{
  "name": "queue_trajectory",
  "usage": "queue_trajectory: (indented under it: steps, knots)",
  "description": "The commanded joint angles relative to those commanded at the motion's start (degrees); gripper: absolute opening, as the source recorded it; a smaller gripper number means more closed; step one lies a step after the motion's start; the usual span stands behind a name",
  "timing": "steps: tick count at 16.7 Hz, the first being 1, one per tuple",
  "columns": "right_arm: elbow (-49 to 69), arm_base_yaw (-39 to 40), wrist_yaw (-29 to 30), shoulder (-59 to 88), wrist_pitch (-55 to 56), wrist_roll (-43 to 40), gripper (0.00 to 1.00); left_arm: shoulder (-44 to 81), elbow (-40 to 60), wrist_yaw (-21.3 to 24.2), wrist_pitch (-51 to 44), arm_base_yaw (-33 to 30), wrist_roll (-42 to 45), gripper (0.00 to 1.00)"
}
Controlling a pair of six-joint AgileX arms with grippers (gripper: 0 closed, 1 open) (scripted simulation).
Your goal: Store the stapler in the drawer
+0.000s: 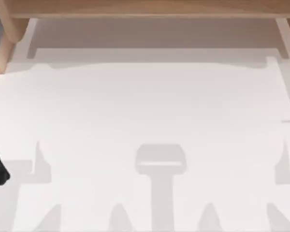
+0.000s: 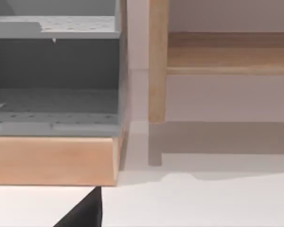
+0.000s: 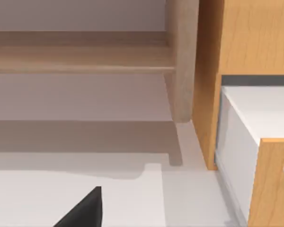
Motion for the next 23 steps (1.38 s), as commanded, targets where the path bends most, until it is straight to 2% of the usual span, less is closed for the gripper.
queue_trajectory:
  steps: [3,7,19,23]
  knots:
    - [0.52,-0.05,0.00,0.71,-0.60,-0.30,1.00,0.00,0.00,0.00,0.00,0.00,0.00,1.00]
    - [6.58,-0.59,-0.08,9.24,-7.31,-3.53,1.00,0.00,0.00,0.00,0.00,0.00,0.00,1.00]
    - [35.35,-3.24,-0.26,67.54,-40.71,-18.64,1.00,0.00,0.00,0.00,0.00,0.00,0.00,1.00]
    - [42.19,-3.91,-0.33,79.78,-48.60,-22.24,1.00,0.00,0.00,0.00,0.00,0.00,0.00,1.00]
